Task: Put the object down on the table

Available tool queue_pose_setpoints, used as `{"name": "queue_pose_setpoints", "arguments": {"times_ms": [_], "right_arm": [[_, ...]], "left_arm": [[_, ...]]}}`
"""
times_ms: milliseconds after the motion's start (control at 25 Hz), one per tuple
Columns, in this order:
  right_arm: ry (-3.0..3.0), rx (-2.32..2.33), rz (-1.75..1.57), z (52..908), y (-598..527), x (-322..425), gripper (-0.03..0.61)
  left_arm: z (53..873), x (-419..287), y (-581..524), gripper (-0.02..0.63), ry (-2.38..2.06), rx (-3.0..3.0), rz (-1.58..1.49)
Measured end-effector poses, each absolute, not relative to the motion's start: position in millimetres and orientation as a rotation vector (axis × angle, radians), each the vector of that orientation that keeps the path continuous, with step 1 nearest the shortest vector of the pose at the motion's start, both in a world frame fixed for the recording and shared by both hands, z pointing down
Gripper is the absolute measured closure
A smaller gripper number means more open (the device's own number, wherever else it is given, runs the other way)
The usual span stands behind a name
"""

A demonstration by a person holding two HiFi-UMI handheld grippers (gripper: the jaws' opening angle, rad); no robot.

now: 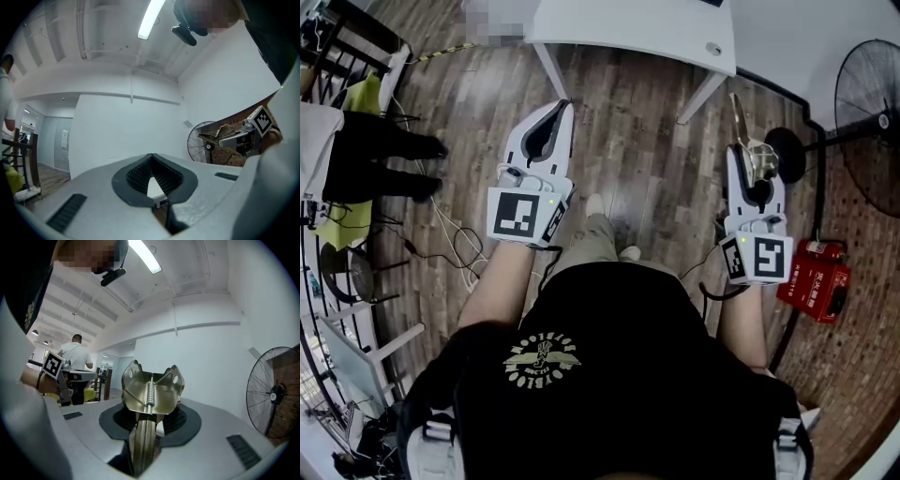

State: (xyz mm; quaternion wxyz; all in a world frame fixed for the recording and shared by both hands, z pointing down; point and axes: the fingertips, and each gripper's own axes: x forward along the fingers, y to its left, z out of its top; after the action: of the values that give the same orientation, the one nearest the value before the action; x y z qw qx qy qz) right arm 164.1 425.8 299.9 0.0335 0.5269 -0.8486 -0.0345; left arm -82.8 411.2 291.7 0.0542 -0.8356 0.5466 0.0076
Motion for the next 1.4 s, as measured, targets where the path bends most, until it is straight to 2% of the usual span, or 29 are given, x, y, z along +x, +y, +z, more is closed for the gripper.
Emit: {"name": "queue_pose_setpoints", "arguments": {"times_ms": [640, 1400], "right_arm": [[-2.583, 1.623, -0.082, 305, 327, 140, 0.462], [-2.559, 1.639, -0.043, 306, 278, 97, 0.461]], "left_arm": [[305, -96, 308, 0.607, 1.623, -2.597, 0.009], [317, -144, 247, 0.607, 1.627, -2.655, 0.062]]}}
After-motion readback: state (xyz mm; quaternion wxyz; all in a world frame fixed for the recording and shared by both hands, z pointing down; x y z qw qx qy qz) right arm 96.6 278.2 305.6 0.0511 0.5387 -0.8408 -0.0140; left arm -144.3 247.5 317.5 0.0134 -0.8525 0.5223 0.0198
